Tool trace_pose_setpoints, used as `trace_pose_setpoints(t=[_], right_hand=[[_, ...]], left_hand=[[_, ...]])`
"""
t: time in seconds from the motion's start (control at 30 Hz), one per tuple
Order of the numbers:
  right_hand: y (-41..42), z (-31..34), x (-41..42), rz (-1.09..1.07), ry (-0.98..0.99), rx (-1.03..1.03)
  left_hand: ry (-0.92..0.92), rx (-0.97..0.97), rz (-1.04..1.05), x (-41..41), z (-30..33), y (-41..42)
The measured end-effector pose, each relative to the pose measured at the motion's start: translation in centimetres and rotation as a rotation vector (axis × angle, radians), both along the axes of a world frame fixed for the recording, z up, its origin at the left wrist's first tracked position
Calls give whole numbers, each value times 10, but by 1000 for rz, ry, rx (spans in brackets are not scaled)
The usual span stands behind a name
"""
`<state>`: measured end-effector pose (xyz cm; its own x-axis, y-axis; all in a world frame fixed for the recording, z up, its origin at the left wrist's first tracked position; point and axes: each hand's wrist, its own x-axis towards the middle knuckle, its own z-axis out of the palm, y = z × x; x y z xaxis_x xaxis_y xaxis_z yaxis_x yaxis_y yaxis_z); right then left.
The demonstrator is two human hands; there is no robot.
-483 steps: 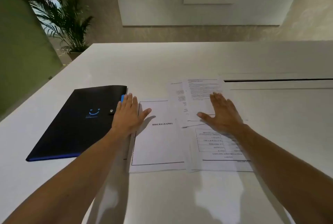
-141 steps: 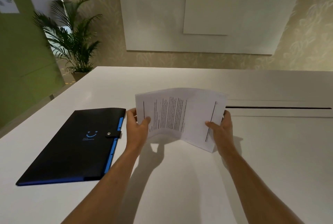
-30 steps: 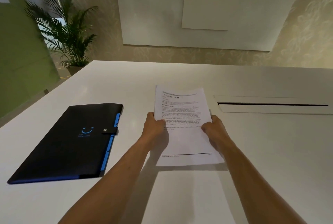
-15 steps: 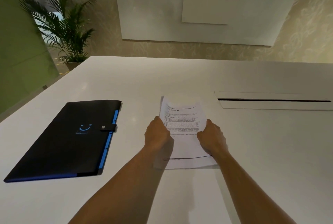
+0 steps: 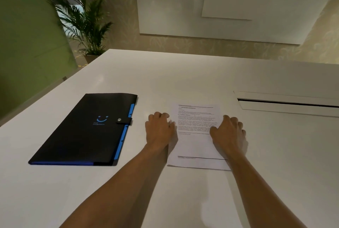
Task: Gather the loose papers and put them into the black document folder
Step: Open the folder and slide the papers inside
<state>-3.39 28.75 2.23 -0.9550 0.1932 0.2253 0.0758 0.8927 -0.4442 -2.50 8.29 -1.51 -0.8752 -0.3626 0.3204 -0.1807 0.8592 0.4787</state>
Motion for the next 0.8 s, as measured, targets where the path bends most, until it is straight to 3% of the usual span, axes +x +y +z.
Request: trace_pose_setpoints(t=[0.1,0.3,0.57,0.8], right_hand=[[-27,2,-6,137,38,-53],[-106,-1,-9,481,54,-118],[-187,-19,9,759,55,-54],[-216,-28,7,820,138,121]], left_hand=[[77,-151,94,11,10,-20],[65,-112,175,32,29,-107],[-355,-120,206,55,-2,-168],[-379,-101,213,50,-12,-142]])
